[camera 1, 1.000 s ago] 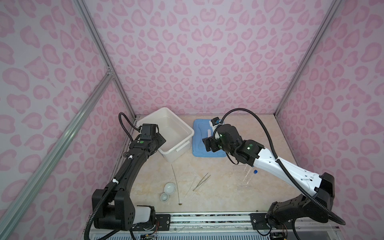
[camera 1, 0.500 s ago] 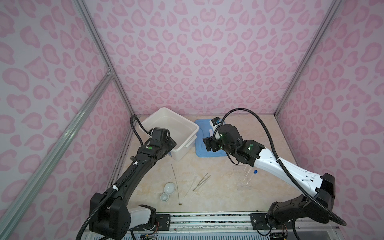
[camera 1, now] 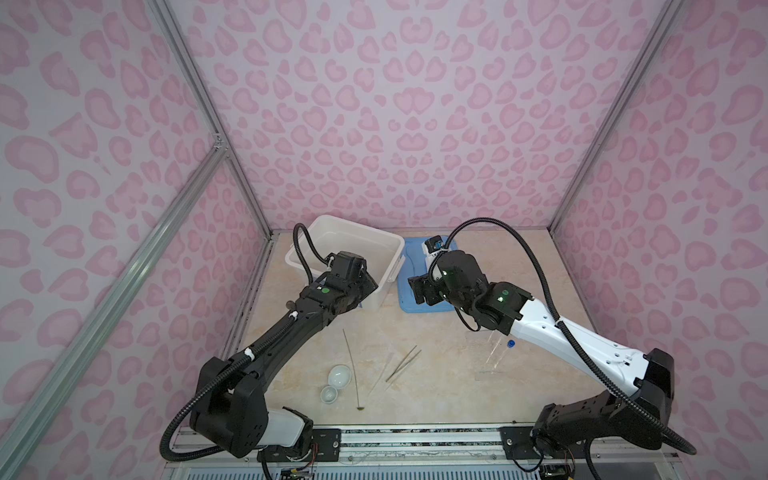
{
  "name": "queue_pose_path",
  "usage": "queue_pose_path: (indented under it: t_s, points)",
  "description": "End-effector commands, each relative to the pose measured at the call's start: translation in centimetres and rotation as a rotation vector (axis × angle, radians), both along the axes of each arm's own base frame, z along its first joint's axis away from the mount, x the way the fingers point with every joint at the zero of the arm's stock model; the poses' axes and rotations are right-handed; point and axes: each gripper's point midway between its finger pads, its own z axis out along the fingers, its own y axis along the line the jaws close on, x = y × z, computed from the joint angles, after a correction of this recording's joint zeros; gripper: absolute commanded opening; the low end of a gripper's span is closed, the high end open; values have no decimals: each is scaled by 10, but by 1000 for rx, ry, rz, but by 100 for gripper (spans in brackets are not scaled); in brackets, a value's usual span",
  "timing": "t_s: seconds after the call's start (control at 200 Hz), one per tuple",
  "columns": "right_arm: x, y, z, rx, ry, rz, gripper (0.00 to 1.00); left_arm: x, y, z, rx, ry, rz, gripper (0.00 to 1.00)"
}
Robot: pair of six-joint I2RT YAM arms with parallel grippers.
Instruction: Organize the chemistry lab equipment
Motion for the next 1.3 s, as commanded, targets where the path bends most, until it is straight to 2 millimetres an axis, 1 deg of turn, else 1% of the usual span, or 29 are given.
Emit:
queue_pose_path:
  t_s: [0.0,0.075,0.155,0.29,0.345,0.415,0.495,0.62,0.69,0.73,0.785,0.865,0.92,0.955,0.975,0.98,0.99,1.0,1.005,1.035,1.075,1.13,1.295]
  points:
    - [2,-3,6,7,-30,-19,93,15,-26,21,-58,-78,-21,61]
    - [2,-6,6,5,-35,-26,92,17,-44,18,-72,-68,-52,58]
    - [1,-9,8,8,-41,-32,92,19,-57,18,-79,-70,-71,58]
    - [0,-16,11,11,-55,-51,92,26,-74,24,-100,-77,-117,58]
    - [0,-18,13,14,-60,-56,92,26,-80,31,-110,-95,-151,60]
    - [-1,-22,15,15,-69,-71,92,24,-82,41,-93,-118,-201,60]
    - [-1,-28,20,30,-83,-87,92,17,-83,50,-76,-147,-266,63]
    - [0,-36,23,71,-86,-106,93,1,-81,64,-52,-198,-368,73]
    - [1,-39,23,90,-80,-110,93,-8,-80,78,-44,-241,-438,78]
    - [1,-40,24,93,-82,-112,93,-12,-75,86,-20,-263,-463,80]
    - [1,-41,23,94,-82,-113,93,-15,-66,98,4,-296,-480,83]
    - [1,-41,25,100,-83,-112,93,-16,-49,120,1,-357,-505,83]
    - [1,-40,25,101,-81,-107,94,-10,-26,134,31,-380,-475,84]
    - [2,-39,24,103,-77,-104,93,-4,-8,141,61,-384,-447,84]
    - [2,-38,24,103,-75,-101,94,0,3,139,81,-373,-429,84]
    - [2,-38,24,104,-75,-100,94,1,6,145,83,-384,-424,84]
    - [2,-37,24,106,-73,-96,94,2,8,150,90,-393,-424,85]
    - [2,-36,25,106,-72,-93,94,6,17,152,99,-395,-407,85]
    - [2,-36,24,105,-71,-92,94,5,16,153,101,-395,-410,85]
    - [2,-34,25,106,-68,-83,94,13,32,156,131,-394,-388,85]
    - [3,-32,24,101,-63,-77,94,23,53,153,186,-369,-345,85]
    - [4,-28,24,102,-59,-68,94,38,84,144,286,-321,-275,85]
    - [6,-19,23,101,-37,-43,94,79,153,107,397,-209,-100,85]
